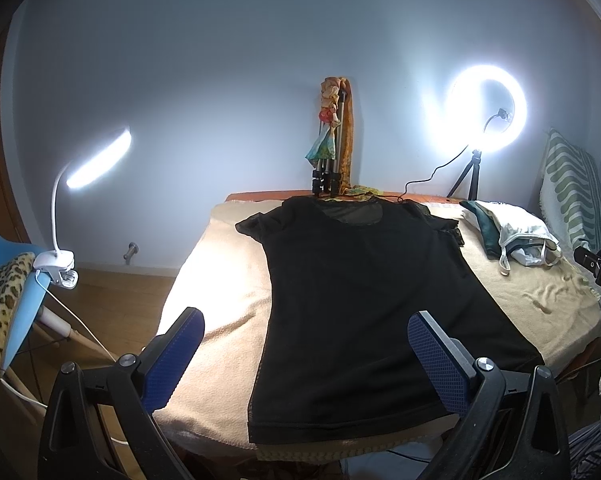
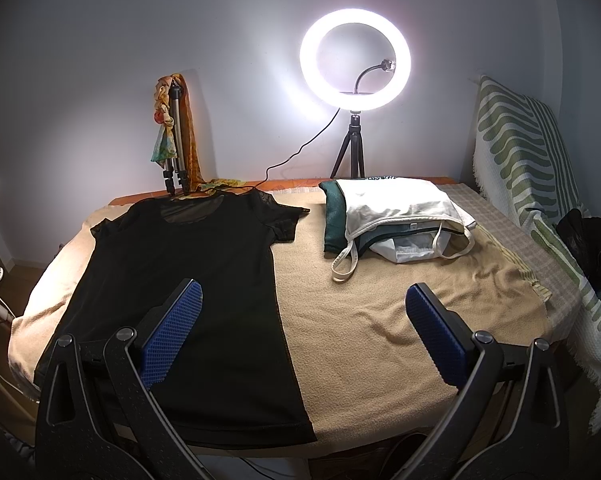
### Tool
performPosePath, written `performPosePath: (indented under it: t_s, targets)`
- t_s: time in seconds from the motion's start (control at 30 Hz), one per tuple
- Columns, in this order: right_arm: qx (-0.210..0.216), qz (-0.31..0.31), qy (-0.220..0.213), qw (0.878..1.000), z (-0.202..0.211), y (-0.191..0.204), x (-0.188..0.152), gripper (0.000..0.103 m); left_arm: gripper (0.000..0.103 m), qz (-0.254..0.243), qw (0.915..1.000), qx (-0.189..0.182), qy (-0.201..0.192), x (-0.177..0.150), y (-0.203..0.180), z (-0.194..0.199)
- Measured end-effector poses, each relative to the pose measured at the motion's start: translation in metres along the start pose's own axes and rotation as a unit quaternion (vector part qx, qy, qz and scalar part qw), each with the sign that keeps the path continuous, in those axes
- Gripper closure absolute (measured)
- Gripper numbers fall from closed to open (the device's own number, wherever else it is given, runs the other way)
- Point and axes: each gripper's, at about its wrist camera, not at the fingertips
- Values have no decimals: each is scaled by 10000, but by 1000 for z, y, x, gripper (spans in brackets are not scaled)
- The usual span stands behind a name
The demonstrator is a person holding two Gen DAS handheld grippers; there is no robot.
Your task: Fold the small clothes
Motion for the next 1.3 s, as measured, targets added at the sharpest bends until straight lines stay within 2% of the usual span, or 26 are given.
performPosePath:
  t_s: [0.2,0.4,0.57,0.63,0.8,0.87,0.97,1.3]
  targets:
    - [83,-5,49,10000,-2,1,3,0,0,97,9999,56,93,-4,7,-4]
    - [420,171,204,9988,-17,13,11,0,4,308,9995,-59,90,-15,25,-9]
    - [880,483,357,9943,-34,36,17,0,15,723,9969,-154,260,-30,48,-16]
    - [1118,590,300,9915,-40,48,23,0,26,908,9950,-168,389,-37,56,-19]
    - [1702,901,76,9813,-52,90,41,0,40,1509,9849,-264,813,-67,79,-29]
    - [1849,1130,119,9762,-58,114,51,0,46,1691,9800,-276,1008,-80,85,-37]
    - [2044,1328,264,9695,-70,150,65,0,48,1866,9739,-336,1246,-94,87,-49]
    - [2570,1370,832,9530,-131,262,109,0,59,1839,9707,-541,1451,-98,82,-77]
Point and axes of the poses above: each gripper's, at about its wrist camera, not at the fingertips, and z roughly against the way its jaws point, y to its left, x to its top, and after that the axes turned 3 degrees about -y, right-handed
